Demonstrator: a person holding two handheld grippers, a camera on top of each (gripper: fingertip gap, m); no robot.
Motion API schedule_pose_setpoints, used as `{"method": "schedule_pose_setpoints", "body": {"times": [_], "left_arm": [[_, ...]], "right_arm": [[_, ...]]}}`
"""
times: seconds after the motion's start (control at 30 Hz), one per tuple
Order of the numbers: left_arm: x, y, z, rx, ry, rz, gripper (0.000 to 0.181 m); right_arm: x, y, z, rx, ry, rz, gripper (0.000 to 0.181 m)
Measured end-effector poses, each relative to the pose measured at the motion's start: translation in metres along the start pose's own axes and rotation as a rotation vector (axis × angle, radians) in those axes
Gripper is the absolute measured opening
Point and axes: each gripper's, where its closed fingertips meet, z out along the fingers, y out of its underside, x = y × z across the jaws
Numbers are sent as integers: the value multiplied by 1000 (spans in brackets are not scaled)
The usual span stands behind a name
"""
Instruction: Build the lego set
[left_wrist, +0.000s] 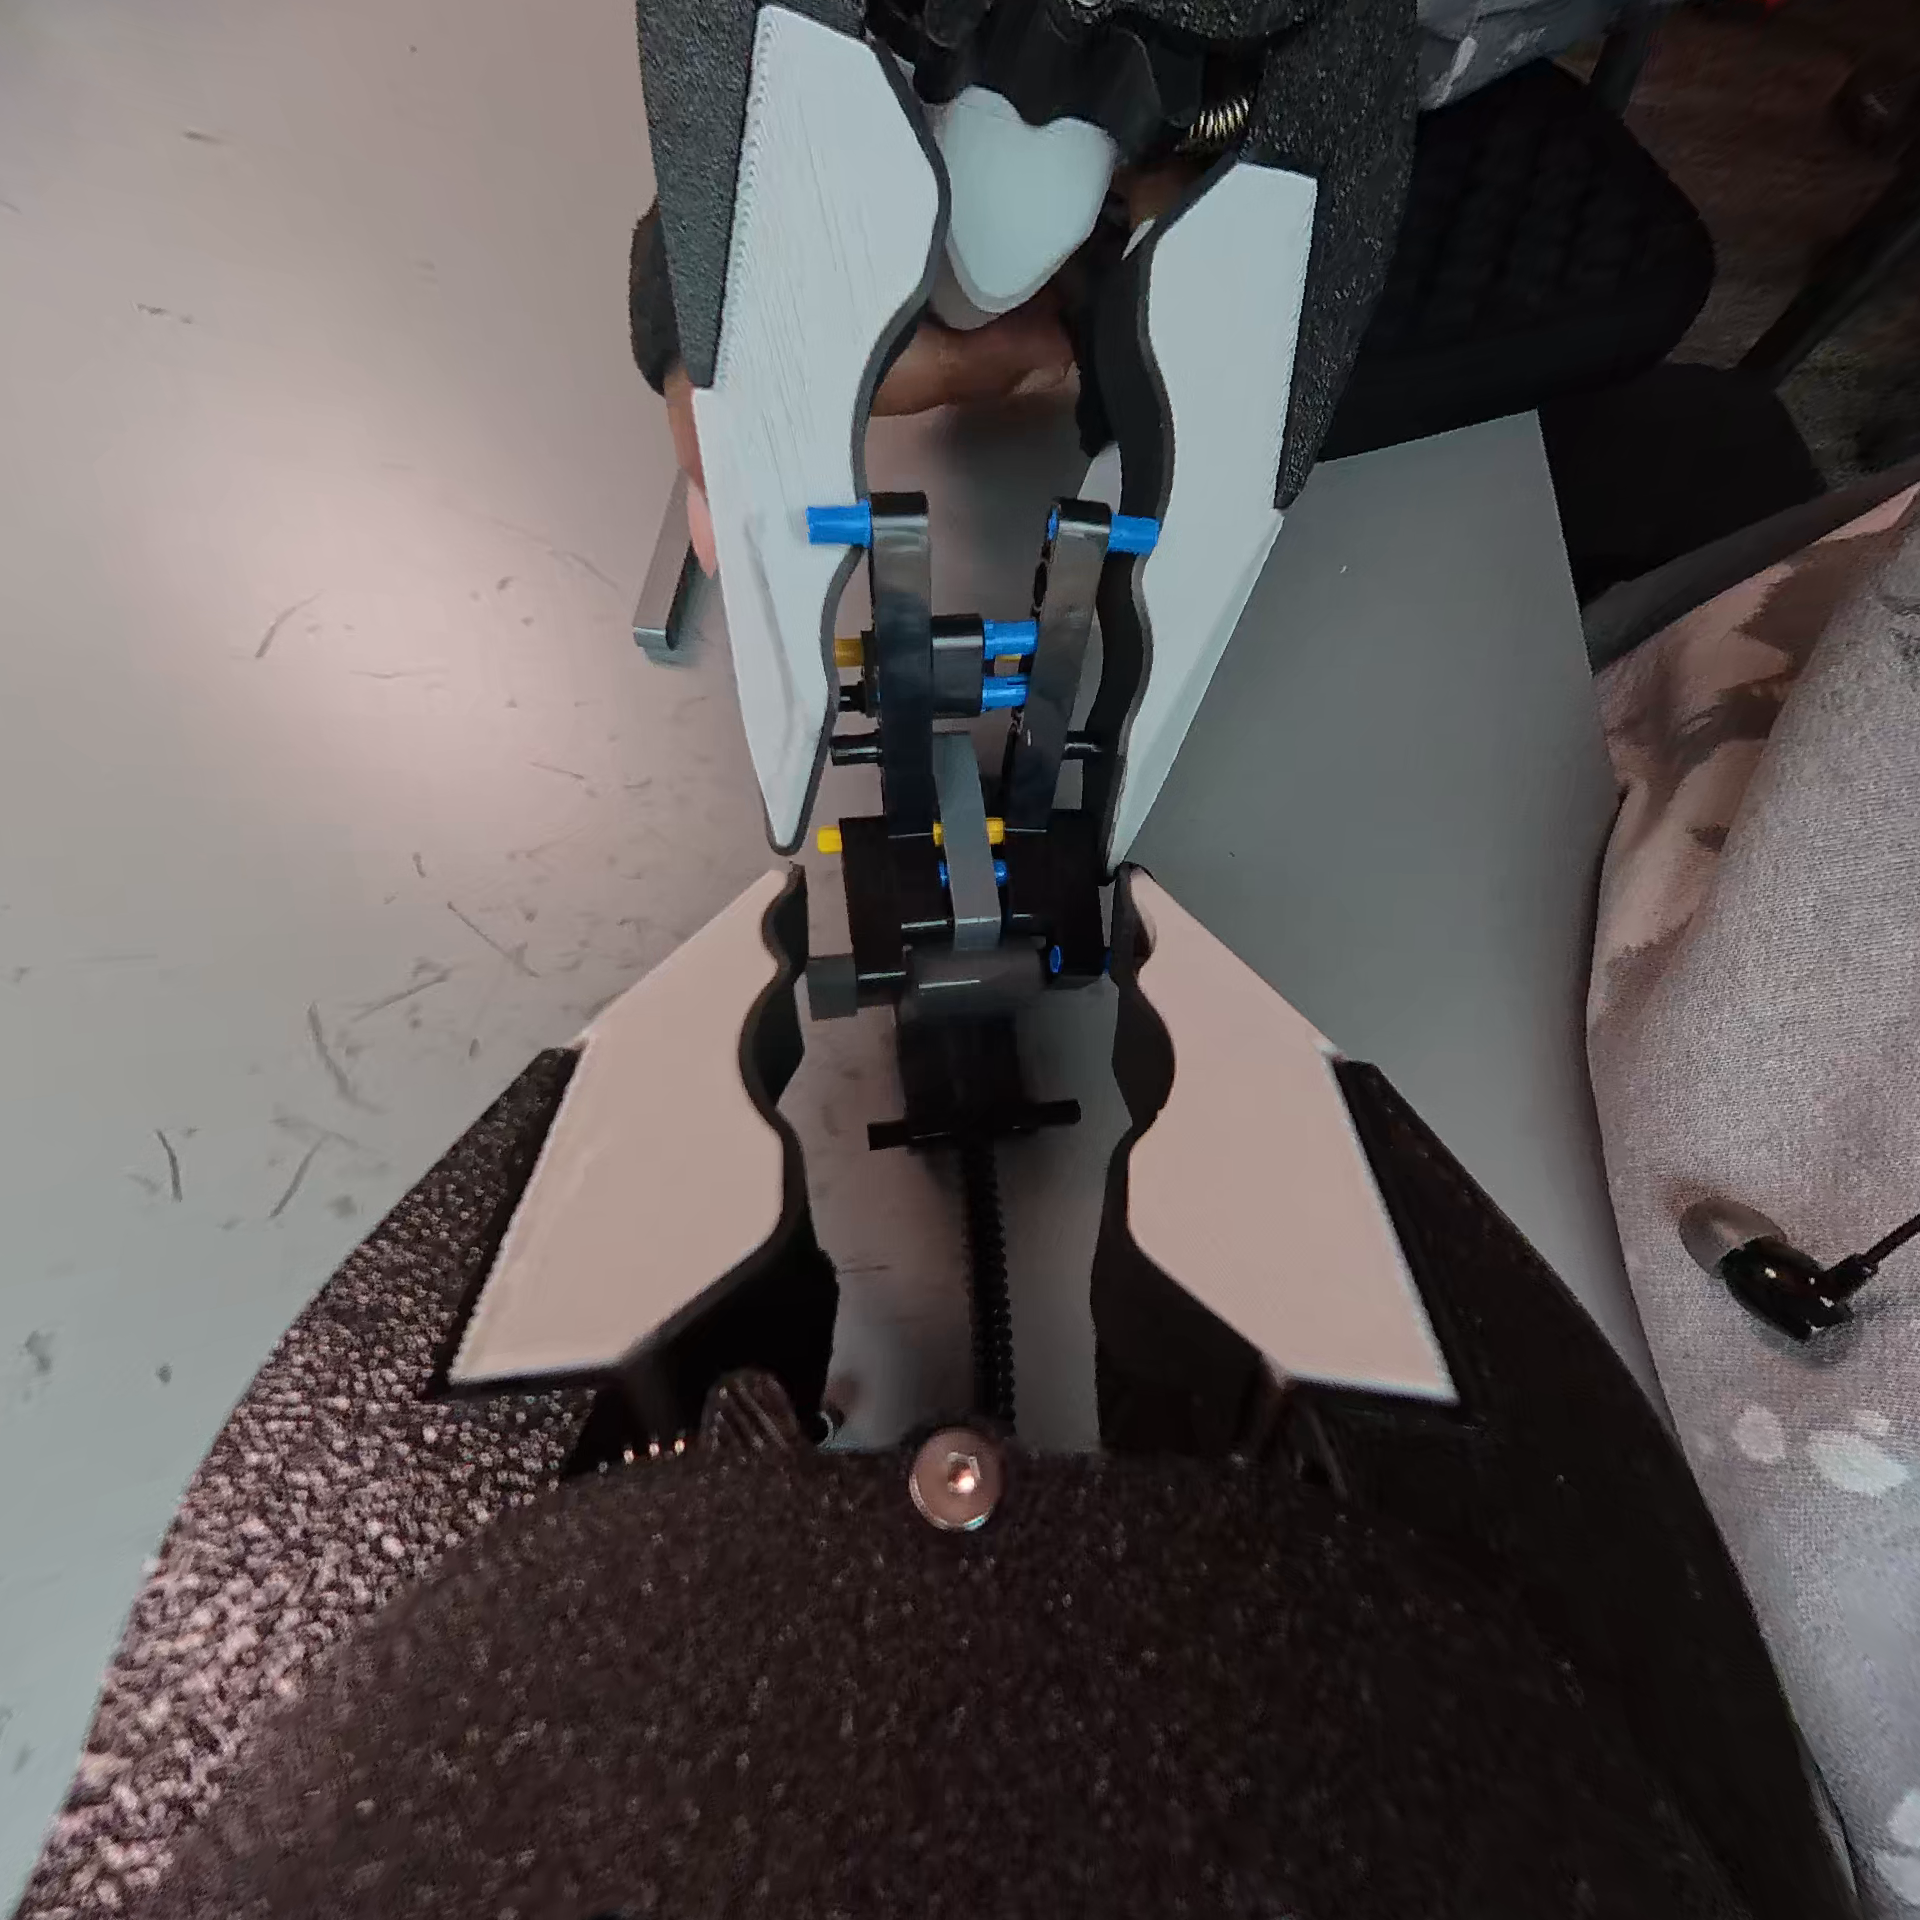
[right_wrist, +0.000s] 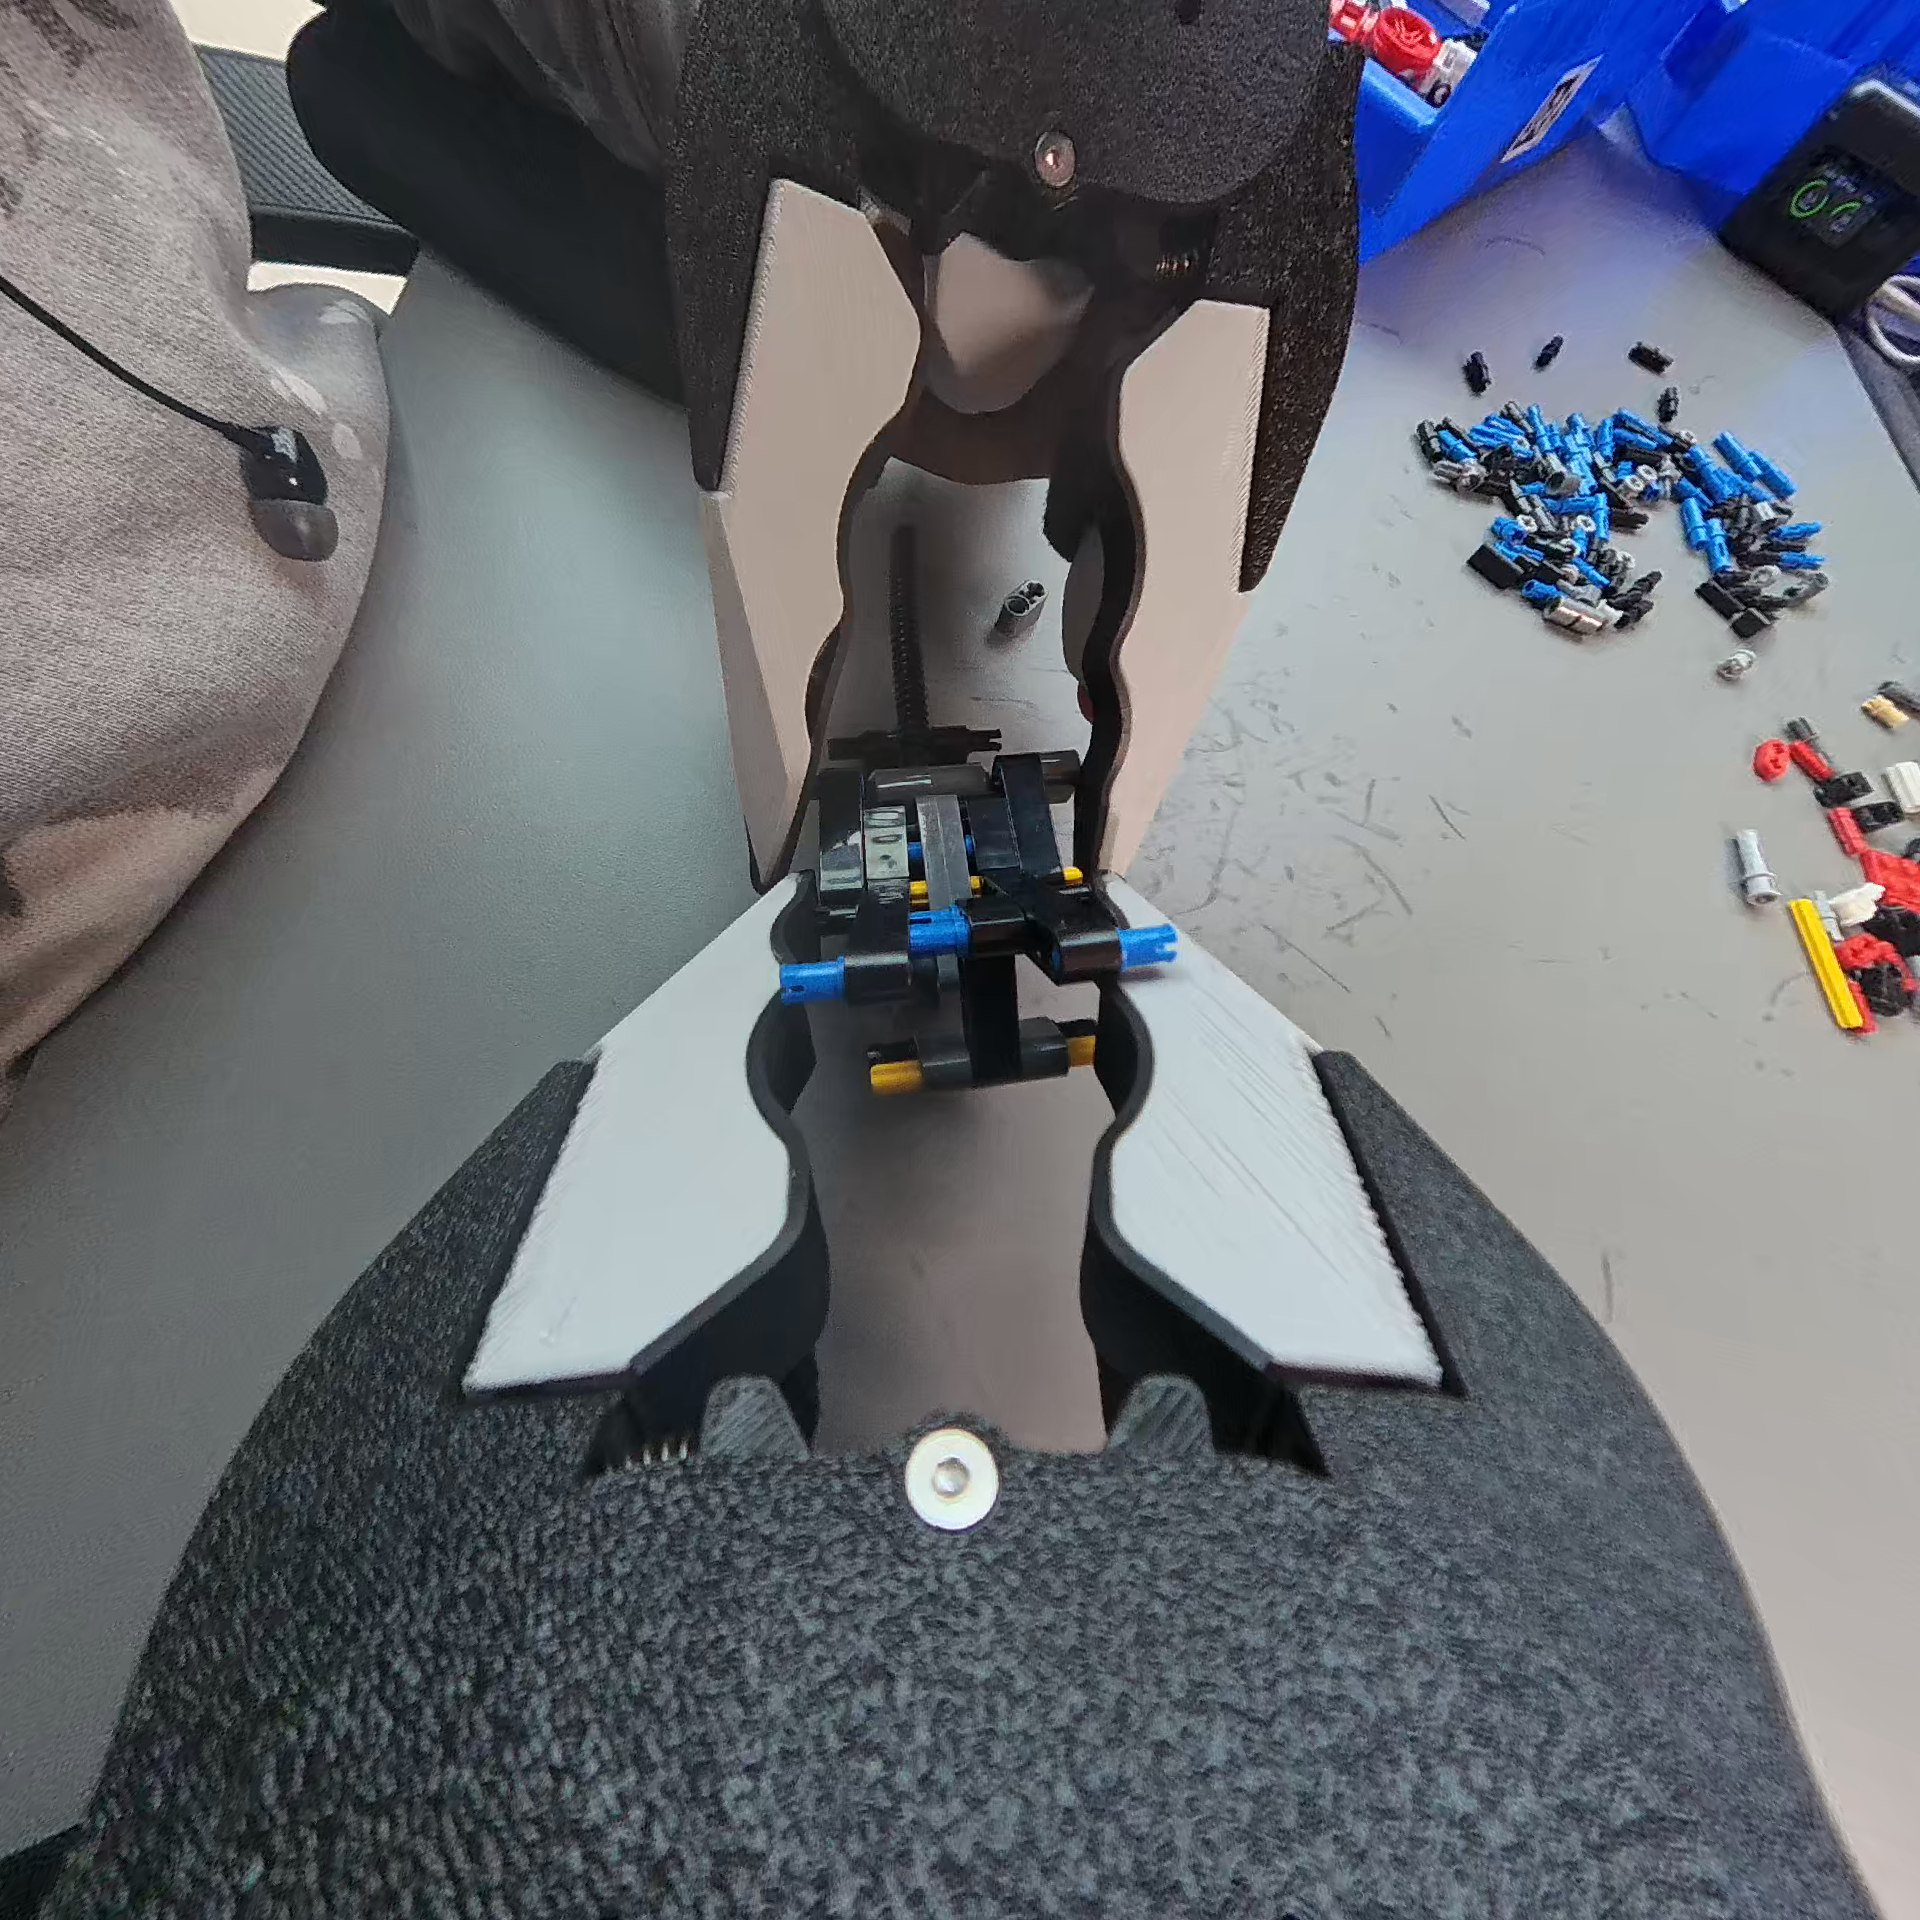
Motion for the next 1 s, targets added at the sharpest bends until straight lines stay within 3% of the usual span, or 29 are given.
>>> {"method": "schedule_pose_setpoints", "body": {"times": [0.03,0.43,0.63,1.0], "left_arm": [[1,0,0,1,7,1,58],[4,2,0,18,87,-52,57],[-8,2,-8,-18,-77,-17,62],[-10,-1,-16,-112,-82,67,60]], "right_arm": [[0,-1,0,11,-9,-6,52],[-3,-3,2,53,-56,20,49],[5,0,2,22,7,123,51],[10,-1,6,-4,51,219,52]]}}
